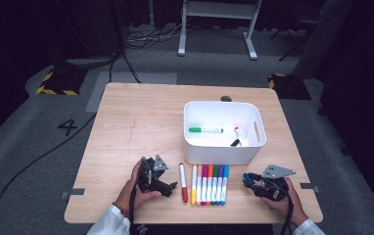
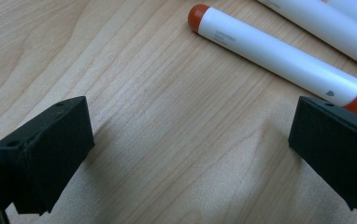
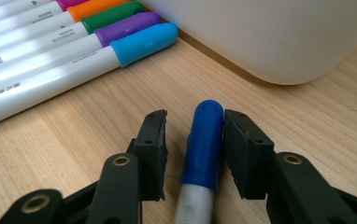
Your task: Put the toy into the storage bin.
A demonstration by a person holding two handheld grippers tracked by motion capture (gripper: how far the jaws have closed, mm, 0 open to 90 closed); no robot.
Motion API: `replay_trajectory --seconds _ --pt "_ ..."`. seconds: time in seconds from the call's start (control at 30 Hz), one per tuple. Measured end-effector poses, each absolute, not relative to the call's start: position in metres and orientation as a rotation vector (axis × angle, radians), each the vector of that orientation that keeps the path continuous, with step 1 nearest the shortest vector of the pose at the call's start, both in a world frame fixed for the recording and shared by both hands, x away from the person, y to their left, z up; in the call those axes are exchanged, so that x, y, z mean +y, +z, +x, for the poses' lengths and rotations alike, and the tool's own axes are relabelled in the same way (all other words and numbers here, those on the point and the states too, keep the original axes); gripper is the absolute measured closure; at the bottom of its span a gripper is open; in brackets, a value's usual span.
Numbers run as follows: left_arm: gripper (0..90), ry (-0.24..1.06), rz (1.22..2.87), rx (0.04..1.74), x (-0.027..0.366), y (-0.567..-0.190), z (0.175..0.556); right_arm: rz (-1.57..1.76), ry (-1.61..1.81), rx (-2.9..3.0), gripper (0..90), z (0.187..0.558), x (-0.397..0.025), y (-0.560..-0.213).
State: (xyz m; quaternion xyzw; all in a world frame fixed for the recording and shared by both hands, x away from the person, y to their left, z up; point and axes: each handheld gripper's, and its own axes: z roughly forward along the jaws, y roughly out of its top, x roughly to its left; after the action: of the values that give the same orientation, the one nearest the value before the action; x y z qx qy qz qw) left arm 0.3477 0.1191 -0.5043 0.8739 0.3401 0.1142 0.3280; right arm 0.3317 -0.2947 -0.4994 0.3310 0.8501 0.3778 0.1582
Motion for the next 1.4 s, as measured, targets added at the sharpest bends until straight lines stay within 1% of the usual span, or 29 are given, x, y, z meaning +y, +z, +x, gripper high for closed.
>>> replay_trajectory --seconds 0.03,0.27,0.37,0.6,1.4 --pt "0.1 0.299 2.288 0.89 0.119 -0.504 0.348 0.93 1.076 2.434 66.6 0.332 -0.295 -0.499" --pt "0.1 0.299 2.288 0.89 0.119 -0.504 0.348 0.926 1.09 2.451 72.7 0.338 -0.304 -0.499" --pt "0.0 0.299 2.289 0.89 0.119 -0.504 0.348 0.916 1.075 2.444 73.7 0.339 -0.306 -0.498" --pt "0.1 0.299 2.288 0.89 0.119 -0.504 0.348 0.892 1.082 2.458 74.4 0.339 -0.309 -0.495" --pt "0.1 0.299 2.288 0.89 0.119 -0.504 0.348 0.752 1.483 2.291 74.8 0.317 -0.315 -0.454"
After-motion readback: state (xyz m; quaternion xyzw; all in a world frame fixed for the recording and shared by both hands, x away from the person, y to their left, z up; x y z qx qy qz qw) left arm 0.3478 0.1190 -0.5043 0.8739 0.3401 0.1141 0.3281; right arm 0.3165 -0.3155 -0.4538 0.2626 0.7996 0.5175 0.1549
